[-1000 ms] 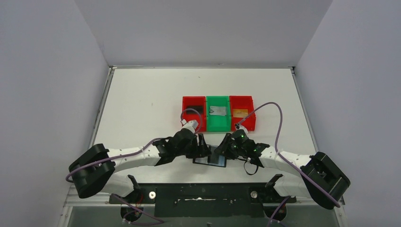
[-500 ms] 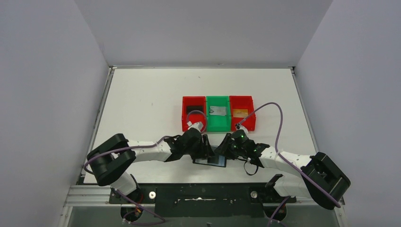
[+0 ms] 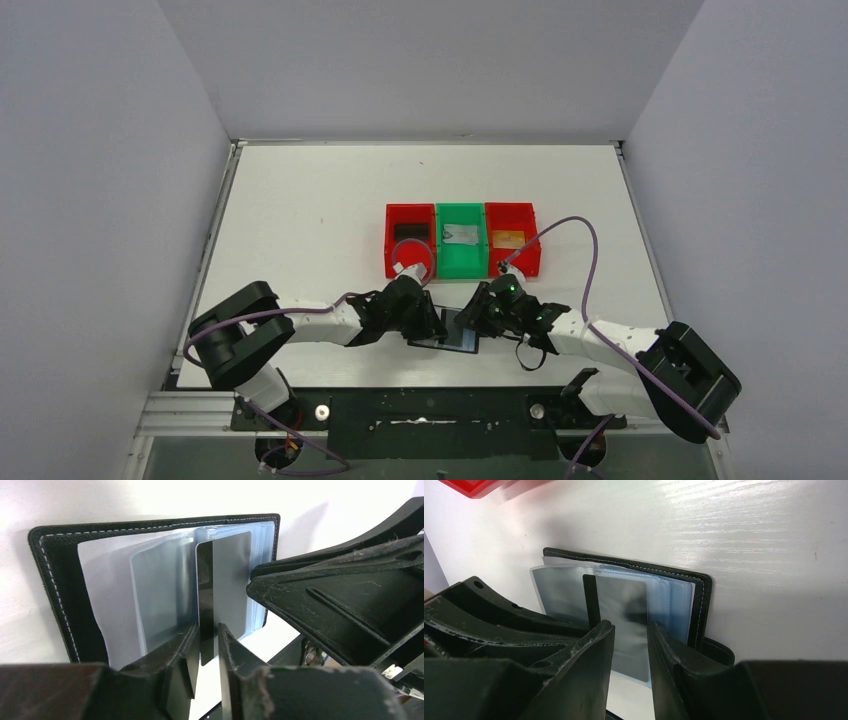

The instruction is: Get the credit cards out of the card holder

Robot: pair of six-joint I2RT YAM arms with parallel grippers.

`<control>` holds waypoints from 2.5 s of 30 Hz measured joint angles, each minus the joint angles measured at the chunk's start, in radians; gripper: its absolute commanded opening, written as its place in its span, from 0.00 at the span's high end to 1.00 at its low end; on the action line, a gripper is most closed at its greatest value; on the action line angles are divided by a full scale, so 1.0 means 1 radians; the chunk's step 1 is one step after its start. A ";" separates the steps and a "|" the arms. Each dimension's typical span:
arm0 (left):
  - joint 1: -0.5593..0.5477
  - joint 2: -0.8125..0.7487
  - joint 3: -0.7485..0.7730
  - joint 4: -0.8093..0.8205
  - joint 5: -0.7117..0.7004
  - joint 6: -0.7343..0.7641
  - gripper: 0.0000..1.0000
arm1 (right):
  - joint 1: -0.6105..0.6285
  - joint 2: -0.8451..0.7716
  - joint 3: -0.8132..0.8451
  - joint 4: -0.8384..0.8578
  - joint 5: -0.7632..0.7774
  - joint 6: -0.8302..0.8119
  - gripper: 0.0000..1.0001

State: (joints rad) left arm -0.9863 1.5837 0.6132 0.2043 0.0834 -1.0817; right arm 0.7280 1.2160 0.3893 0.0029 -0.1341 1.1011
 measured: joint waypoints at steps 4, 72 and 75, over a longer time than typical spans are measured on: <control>0.000 0.010 -0.002 0.018 0.005 -0.011 0.95 | 0.000 0.000 0.000 0.000 0.000 0.000 0.67; 0.037 -0.082 -0.056 0.005 -0.029 -0.024 1.00 | 0.001 0.025 0.037 -0.039 0.015 -0.019 0.65; 0.040 -0.087 -0.056 0.001 -0.030 -0.016 0.98 | 0.001 0.025 0.037 -0.039 0.015 -0.019 0.65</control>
State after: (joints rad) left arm -0.9459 1.4963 0.5568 0.2050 0.0532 -1.0977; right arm 0.7292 1.2407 0.4263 -0.0357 -0.1192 1.0817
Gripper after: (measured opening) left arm 0.023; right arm 0.353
